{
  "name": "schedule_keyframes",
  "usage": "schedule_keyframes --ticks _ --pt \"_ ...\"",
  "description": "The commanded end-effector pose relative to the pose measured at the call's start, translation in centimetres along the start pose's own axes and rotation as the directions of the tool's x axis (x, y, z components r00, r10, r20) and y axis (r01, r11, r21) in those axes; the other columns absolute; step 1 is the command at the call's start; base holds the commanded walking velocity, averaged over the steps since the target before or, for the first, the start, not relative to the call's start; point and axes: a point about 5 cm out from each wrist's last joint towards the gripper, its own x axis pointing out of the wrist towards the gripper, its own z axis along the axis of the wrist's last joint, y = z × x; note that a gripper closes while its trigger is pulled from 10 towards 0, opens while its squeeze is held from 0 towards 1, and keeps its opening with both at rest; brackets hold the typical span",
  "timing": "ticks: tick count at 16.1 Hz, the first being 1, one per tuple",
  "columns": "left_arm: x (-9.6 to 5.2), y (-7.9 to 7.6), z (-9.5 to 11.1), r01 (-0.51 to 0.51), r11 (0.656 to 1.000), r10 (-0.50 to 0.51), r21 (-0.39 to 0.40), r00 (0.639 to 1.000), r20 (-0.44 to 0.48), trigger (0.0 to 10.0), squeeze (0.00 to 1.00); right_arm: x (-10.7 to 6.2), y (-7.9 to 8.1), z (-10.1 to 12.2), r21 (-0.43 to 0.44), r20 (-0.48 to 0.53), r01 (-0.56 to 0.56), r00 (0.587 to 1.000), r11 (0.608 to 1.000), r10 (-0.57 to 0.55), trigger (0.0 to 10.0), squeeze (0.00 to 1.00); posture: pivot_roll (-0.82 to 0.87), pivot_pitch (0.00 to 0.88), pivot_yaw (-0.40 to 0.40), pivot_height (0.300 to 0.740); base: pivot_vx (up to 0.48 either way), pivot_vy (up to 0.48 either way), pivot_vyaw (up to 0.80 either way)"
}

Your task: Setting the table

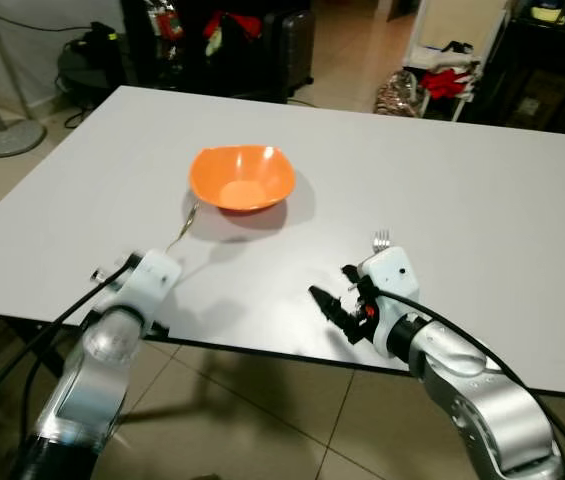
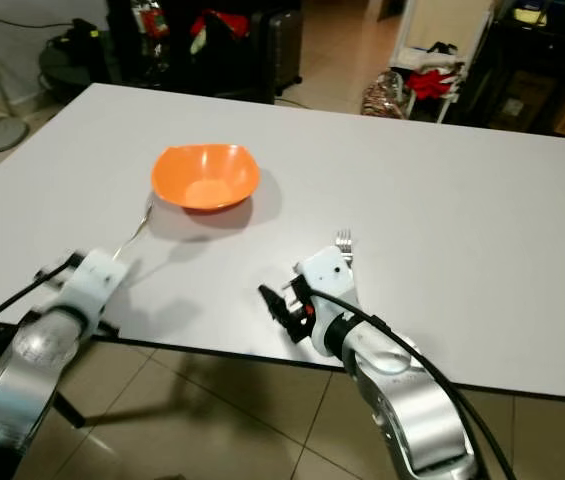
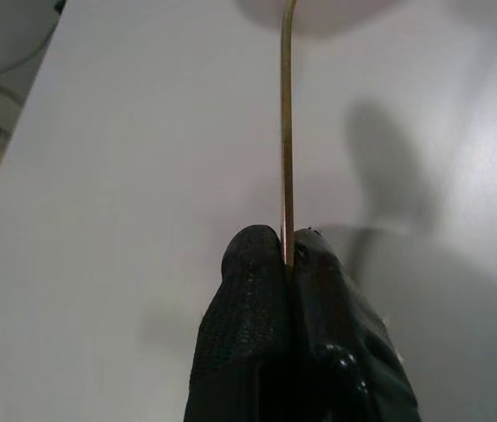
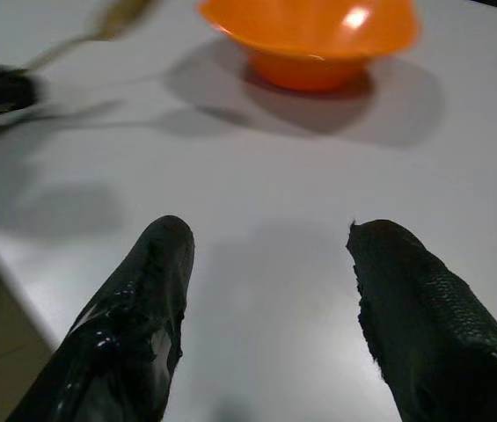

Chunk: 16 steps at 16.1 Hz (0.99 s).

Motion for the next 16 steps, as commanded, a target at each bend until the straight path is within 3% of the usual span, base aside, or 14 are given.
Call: schedule_keyframes --ticks 1,3,6,11,12,16 --pt "0.4 -0.4 -0.1 0.024 0.999 -0.024 0.031 1.000 -0.018 10.0 0.00 -0.2 0.4 0.5 -0.017 0.022 -0.037 0.999 0.999 0.038 10.0 0.00 -0.01 0.027 -0.004 0.740 0.000 0.000 0.00" --pt "1.1 -0.5 0.4 0.033 0.998 -0.032 0.049 0.999 -0.033 10.0 0.00 -0.4 0.7 0.7 -0.036 0.022 -0.067 0.997 0.997 0.067 10.0 0.00 -0.01 0.027 0.005 0.740 0.000 0.000 0.00" --pt "1.7 -0.6 0.9 0.057 0.998 -0.056 0.013 0.995 -0.080 10.0 0.00 -0.6 0.8 0.6 -0.044 0.015 -0.091 0.996 0.995 0.092 10.0 0.00 -0.01 0.027 0.010 0.740 0.000 0.000 0.00" --pt "1.3 -0.9 1.6 0.128 0.992 -0.128 -0.014 0.988 -0.083 10.0 0.00 -1.0 0.7 0.7 -0.061 0.009 -0.117 0.993 0.991 0.118 10.0 0.00 -0.01 0.036 0.021 0.740 0.000 0.000 0.00" --pt "1.1 -1.2 2.1 0.169 0.984 -0.174 -0.059 0.980 -0.091 10.0 0.00 -1.0 0.7 0.7 -0.066 0.009 -0.122 0.992 0.990 0.123 10.0 0.00 -0.01 0.036 0.027 0.740 0.000 0.000 0.00" --pt "1.0 -1.3 2.3 0.207 0.972 -0.220 -0.111 0.968 -0.122 10.0 0.00 -1.1 0.7 0.7 -0.071 0.008 -0.123 0.992 0.990 0.124 10.0 0.00 -0.01 0.032 0.036 0.740 0.000 0.000 0.00"
